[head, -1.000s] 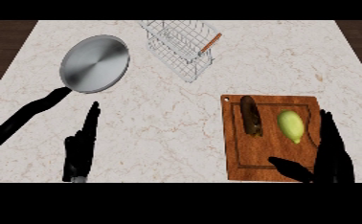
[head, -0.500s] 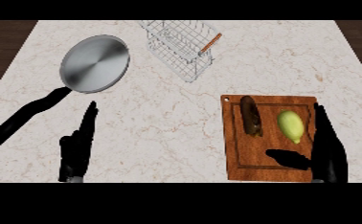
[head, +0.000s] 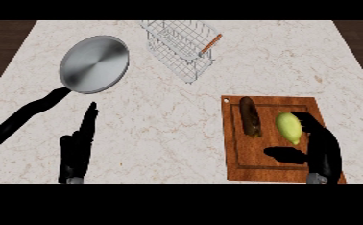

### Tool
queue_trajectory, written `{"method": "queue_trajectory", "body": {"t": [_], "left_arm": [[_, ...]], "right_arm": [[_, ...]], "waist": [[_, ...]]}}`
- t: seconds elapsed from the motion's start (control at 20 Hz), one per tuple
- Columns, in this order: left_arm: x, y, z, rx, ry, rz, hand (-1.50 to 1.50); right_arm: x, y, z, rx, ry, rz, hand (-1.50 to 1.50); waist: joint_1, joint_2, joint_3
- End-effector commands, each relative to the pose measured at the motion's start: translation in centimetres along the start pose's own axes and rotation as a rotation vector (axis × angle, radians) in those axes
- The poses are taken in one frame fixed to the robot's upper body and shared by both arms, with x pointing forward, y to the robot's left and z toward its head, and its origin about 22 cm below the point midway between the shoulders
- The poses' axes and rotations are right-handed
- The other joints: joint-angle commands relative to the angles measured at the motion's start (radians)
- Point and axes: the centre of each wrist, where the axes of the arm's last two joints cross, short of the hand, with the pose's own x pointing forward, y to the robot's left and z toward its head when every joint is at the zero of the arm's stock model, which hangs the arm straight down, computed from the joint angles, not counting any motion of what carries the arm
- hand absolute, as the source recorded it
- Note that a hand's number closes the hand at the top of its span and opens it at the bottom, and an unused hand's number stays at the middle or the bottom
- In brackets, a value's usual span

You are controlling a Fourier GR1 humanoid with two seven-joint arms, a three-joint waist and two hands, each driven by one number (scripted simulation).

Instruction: Pick the lemon from the cutting board and place it in the tiered basket

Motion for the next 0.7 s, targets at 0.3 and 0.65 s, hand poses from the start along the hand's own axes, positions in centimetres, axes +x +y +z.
{"method": "queue_trajectory", "body": {"t": [0.3,0.65], "left_arm": [[0.4,-0.2,-0.3,0.010,0.021,0.004,0.00],[0.0,-1.8,0.6,-0.032,0.033,0.001,0.00]], "right_arm": [[2.1,0.3,-3.2,-0.111,-0.118,0.126,1.50],[6.6,4.2,0.8,-0.122,-0.092,0.156,1.50]], "waist": [[0.006,0.010,0.005],[0.014,0.011,0.004]]}}
